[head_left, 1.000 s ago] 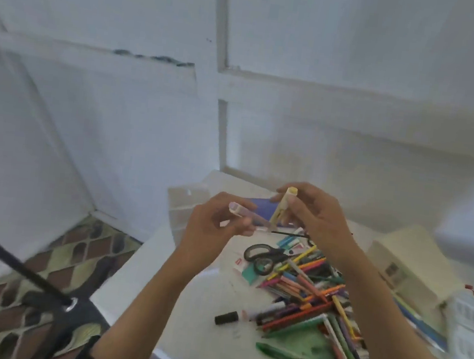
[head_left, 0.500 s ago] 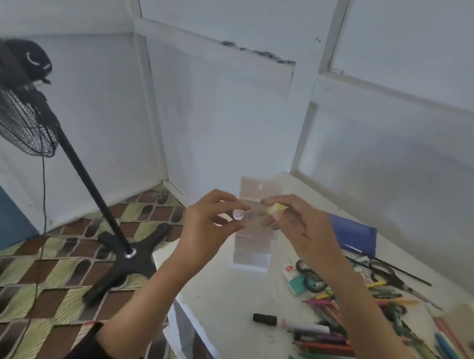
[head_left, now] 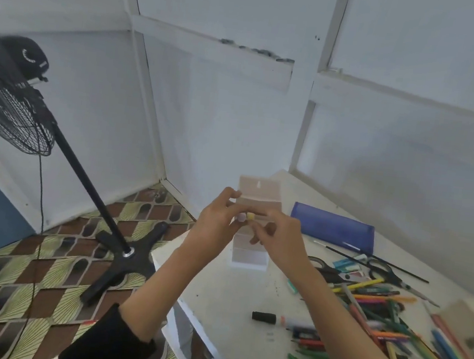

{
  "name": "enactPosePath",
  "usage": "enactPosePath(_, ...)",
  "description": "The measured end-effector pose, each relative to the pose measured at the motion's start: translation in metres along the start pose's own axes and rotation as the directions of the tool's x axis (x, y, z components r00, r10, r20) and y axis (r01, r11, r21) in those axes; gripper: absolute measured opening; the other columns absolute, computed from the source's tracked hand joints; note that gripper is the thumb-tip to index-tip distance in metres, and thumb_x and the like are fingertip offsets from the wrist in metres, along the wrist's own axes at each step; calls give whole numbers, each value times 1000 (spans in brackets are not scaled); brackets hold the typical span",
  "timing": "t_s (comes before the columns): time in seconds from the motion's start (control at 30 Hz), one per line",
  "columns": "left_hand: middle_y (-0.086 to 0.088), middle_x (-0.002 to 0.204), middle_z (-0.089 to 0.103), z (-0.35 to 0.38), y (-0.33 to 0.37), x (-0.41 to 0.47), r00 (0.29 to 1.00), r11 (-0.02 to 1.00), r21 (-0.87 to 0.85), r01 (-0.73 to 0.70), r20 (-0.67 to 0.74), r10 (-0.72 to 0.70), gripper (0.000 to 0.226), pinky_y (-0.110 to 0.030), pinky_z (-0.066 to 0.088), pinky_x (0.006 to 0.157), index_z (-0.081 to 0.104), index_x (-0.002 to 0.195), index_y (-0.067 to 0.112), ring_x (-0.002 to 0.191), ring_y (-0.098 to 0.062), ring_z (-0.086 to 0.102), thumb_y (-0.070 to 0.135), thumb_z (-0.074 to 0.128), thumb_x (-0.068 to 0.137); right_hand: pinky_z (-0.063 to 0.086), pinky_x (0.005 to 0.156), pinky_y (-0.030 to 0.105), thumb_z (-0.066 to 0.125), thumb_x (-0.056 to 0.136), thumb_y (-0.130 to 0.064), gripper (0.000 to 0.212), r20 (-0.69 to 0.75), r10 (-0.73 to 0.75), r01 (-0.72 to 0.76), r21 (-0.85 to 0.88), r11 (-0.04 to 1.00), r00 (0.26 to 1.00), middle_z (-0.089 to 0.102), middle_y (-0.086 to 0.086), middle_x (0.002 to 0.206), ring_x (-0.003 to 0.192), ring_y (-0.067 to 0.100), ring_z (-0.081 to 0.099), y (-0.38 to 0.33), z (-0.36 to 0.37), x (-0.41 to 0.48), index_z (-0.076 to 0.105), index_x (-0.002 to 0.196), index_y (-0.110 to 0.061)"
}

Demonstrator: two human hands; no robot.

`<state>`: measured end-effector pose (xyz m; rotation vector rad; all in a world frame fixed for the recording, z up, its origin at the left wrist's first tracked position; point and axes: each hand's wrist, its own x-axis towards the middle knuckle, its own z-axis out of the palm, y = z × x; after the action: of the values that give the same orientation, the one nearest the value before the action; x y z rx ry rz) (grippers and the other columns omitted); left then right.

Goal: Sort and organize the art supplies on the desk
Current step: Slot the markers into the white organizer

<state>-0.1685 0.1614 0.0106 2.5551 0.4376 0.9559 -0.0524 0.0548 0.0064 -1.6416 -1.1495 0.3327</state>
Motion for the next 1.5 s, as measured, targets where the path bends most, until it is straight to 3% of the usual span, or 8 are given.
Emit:
enactPosePath(0.37, -10, 114, 53, -6, -4, 1, 999, 997, -72, 11, 37, -8, 25, -31, 49, 77, 73, 106, 17, 76, -9, 53, 23, 55, 90, 56, 58, 36, 39, 100, -25, 20, 60, 199, -196, -47, 980, 978, 65, 4, 88, 56, 19, 66, -1, 7, 10, 56, 104, -15)
enactPosePath(0.8, -6, 103, 57, 1, -6, 12, 996, 996, -33, 85, -23, -85, 11, -32, 51, 63, 77, 88, 18, 61, -18, 56, 10, 70, 83, 50, 53, 21, 39, 100, -21, 17, 153, 253, -235, -130, 963, 955, 58, 3, 119, 58, 19, 68, 2, 2, 13, 49, 112, -14)
enactPosePath(1.0, -5, 101, 59, 2, 2, 5, 996, 997, -72, 37, -79, -43, 16, -30, 56, 66, 75, 90, 16, 71, -17, 66, 24, 66, 79, 50, 52, 22, 45, 98, -21, 31, 177, 233, -191, -222, 956, 956, 55, -4, 125, 68, 17, 68, 8, -3, 11, 44, 129, -24)
enactPosePath(1.1, -9, 110, 62, 10, 2, 1, 990, 997, -58, 40, -134, -48, 15, -28, 54, 73, 74, 95, 15, 87, -19, 67, 20, 69, 82, 55, 71, 36, 48, 96, -16, 51, 188, 80, -11, -344, 939, 979, 33, -13, 147, 75, 20, 64, 15, 0, 1, 29, 141, -29)
enactPosePath(1.2, -12, 125, 58, 22, 1, -9, 967, 999, -14, 52, -248, -54, 15, -34, 47, 91, 73, 98, 12, 113, -27, 54, 16, 69, 85, 55, 70, 31, 47, 95, -9, 67, 203, -59, 136, -387, 912, 977, 9, -29, 152, 69, 17, 61, 26, -3, -23, 15, 148, -35)
enactPosePath(1.3, -15, 113, 62, 28, 12, -13, 919, 992, 95, -82, -378, 112, 22, -35, 43, 88, 73, 95, 8, 106, -29, 50, 12, 52, 89, 53, 74, 23, 47, 92, -1, 62, 58, -114, 127, -341, 931, 992, 25, -22, 149, 81, 7, 61, 35, -23, -53, 32, 143, -34)
enactPosePath(1.4, -14, 99, 65, 41, 33, -11, 896, 948, 86, -308, -308, 319, 26, -33, 38, 78, 67, 90, 12, 94, -27, 50, 6, 42, 87, 48, 87, 20, 46, 88, 10, 51, -199, -55, 4, -248, 969, 978, 52, -12, 128, 106, -4, 54, 47, -56, -90, 54, 125, -24)
enactPosePath(1.5, -12, 90, 65, 69, 58, -8, 888, 897, -43, -439, -171, 426, 21, -37, 40, 72, 69, 80, 7, 90, -26, 51, 1, 49, 77, 49, 69, 15, 47, 89, 11, 44, -367, 120, -200, -191, 961, 923, 58, -16, 111, 79, -2, 59, 53, -91, -139, 61, 113, -24)
